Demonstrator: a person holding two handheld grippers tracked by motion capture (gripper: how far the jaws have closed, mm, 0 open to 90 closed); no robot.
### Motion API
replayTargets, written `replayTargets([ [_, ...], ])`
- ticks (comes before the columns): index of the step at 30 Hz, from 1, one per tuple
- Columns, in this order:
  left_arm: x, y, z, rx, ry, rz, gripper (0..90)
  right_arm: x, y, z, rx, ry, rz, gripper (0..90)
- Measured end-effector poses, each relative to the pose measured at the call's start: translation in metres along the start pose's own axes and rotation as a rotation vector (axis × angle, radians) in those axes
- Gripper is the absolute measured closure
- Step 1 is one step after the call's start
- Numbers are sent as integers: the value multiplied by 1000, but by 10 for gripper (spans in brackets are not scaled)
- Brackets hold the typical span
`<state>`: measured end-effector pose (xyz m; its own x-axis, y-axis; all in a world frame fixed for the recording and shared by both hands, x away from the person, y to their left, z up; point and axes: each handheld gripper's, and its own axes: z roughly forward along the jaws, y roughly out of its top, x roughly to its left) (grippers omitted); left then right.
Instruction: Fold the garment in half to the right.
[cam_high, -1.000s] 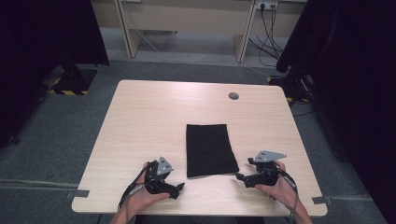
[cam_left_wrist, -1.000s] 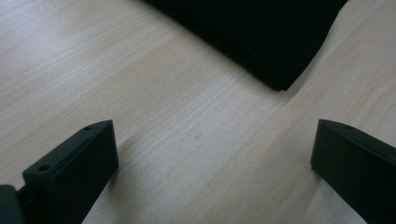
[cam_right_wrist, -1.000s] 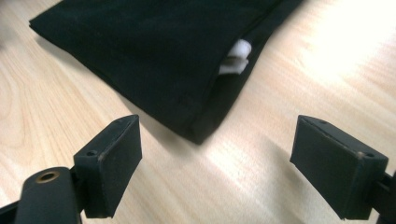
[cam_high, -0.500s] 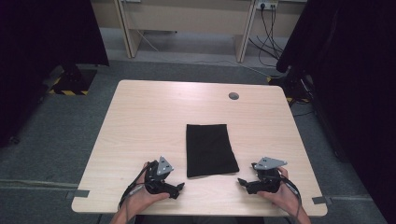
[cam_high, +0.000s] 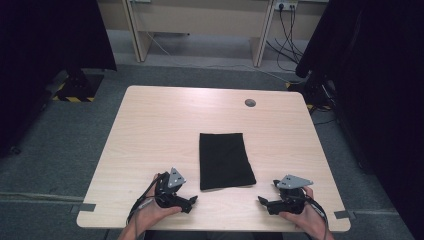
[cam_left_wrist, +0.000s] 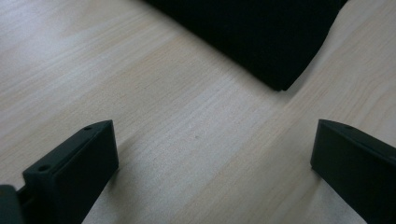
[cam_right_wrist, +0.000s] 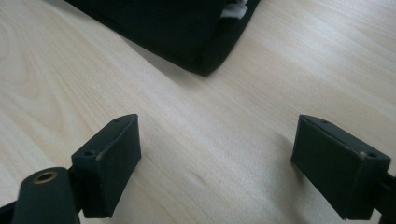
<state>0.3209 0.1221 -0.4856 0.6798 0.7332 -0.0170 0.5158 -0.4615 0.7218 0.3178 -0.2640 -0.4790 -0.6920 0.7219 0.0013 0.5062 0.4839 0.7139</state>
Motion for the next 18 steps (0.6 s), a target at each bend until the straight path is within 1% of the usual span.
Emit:
replayTargets([
  [18,0,0,0,0,0,0,0,5,-10,-11,0,-22,25,161],
])
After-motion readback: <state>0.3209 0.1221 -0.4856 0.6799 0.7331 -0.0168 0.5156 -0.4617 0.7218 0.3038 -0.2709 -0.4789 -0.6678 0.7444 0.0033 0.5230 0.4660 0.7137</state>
